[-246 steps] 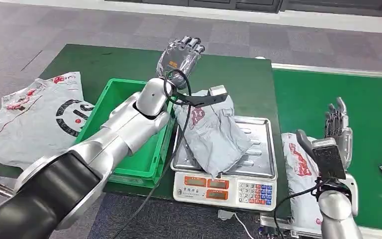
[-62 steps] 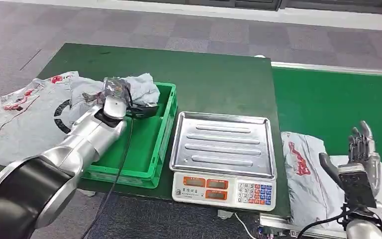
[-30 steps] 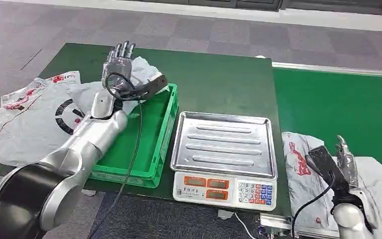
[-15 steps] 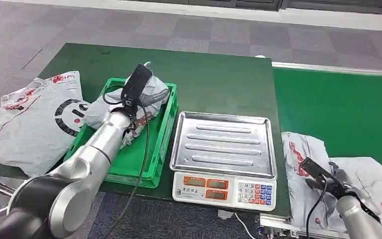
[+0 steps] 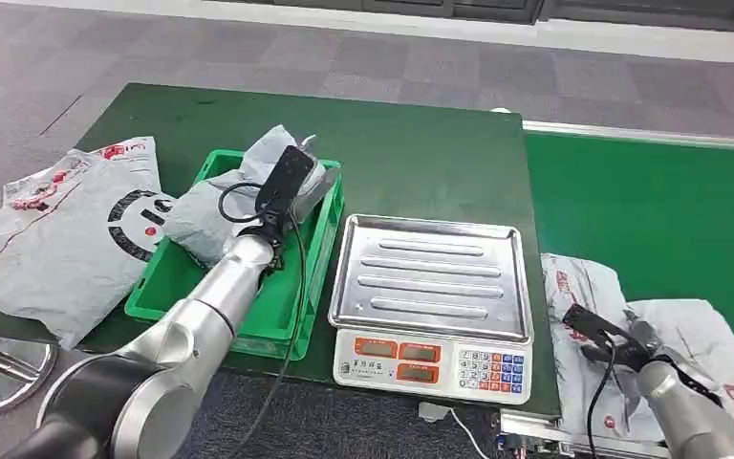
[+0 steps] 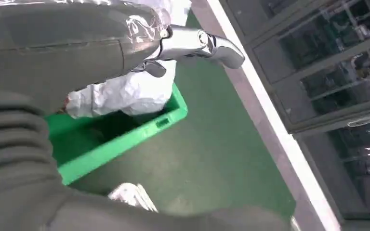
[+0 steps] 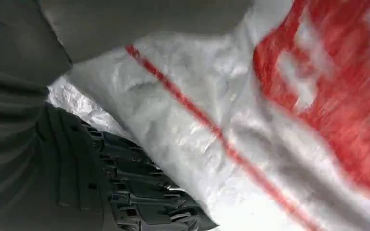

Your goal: Moved the parcel from conveyor to table for the left to box.

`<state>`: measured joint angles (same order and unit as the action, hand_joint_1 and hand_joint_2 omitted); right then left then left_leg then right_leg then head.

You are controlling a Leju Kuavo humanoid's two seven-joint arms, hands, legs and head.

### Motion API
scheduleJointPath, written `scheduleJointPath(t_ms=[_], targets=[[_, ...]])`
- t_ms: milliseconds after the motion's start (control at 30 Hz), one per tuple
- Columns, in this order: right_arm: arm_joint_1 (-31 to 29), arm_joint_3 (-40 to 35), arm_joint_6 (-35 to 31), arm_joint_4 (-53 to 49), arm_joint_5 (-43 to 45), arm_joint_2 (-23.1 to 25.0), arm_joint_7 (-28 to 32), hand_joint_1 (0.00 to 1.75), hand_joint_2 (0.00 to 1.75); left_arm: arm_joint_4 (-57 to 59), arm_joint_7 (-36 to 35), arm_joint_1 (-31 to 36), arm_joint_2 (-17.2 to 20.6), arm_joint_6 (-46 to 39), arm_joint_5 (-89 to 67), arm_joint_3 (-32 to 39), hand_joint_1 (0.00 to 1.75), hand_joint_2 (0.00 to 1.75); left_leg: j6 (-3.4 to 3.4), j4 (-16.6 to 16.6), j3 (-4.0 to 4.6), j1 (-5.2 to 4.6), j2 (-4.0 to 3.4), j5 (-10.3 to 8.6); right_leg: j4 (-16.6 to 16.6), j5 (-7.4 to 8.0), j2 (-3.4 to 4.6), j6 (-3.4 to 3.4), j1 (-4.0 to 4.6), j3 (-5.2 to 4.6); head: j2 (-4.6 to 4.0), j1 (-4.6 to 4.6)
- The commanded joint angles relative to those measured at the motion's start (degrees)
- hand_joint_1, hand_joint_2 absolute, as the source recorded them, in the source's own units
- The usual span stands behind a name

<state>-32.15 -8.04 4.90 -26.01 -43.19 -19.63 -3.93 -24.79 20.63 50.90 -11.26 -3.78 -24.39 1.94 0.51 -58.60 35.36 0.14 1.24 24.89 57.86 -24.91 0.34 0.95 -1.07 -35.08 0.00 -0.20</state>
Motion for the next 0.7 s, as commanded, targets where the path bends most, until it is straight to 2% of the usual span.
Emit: scheduleJointPath(t_ms=[33,67,100,467,700], targets=[[-3.0,-4.9,0.3,5.7,0.2,2.5,1.0,1.75,1.75,0.7,0.5,1.1,-0.8,0.1,0.8,-5.0,0.0,0.0,0.0,0.1,-0.13,0.05,-0.24,0.04,-0.1,0.05,0.11,-0.08,0.08,0.12,0.0,0.0],[-3.0,-4.9,0.3,5.7,0.2,2.5,1.0,1.75,1.75,0.7,0.5,1.1,-0.8,0.1,0.8,-5.0,0.0,0.0,0.01,0.0,-0.14,0.04,-0.26,0.04,-0.1,0.05,0.16,-0.08,0.06,0.1,0.0,0.0],[-2.9,-4.9,0.2,5.6,0.3,2.5,1.5,1.75,1.75,0.6,0.5,1.1,-0.6,0.2,1.2,-5.4,0.0,1.75,0.02,0.1,-0.19,0.06,-0.29,0.03,-0.2,0.08,0.14,-0.11,0.08,0.15,0.0,0.0],[-7.1,-2.1,-3.0,4.9,2.7,1.8,3.7,1.75,1.75,0.7,-0.8,2.2,-0.1,0.4,6.1,-9.5,0.0,1.75,0.02,0.0,-0.13,0.03,-0.38,0.05,0.0,0.05,0.2,-0.11,0.06,0.01,0.0,0.0],[-4.4,-0.6,-7.6,0.0,3.2,1.3,4.0,1.75,1.75,1.1,-1.2,2.4,0.0,0.8,8.7,-12.6,0.0,1.75,0.01,0.2,-0.36,0.05,-0.47,0.04,-0.3,0.11,0.2,-0.16,0.11,0.26,0.0,0.0]])
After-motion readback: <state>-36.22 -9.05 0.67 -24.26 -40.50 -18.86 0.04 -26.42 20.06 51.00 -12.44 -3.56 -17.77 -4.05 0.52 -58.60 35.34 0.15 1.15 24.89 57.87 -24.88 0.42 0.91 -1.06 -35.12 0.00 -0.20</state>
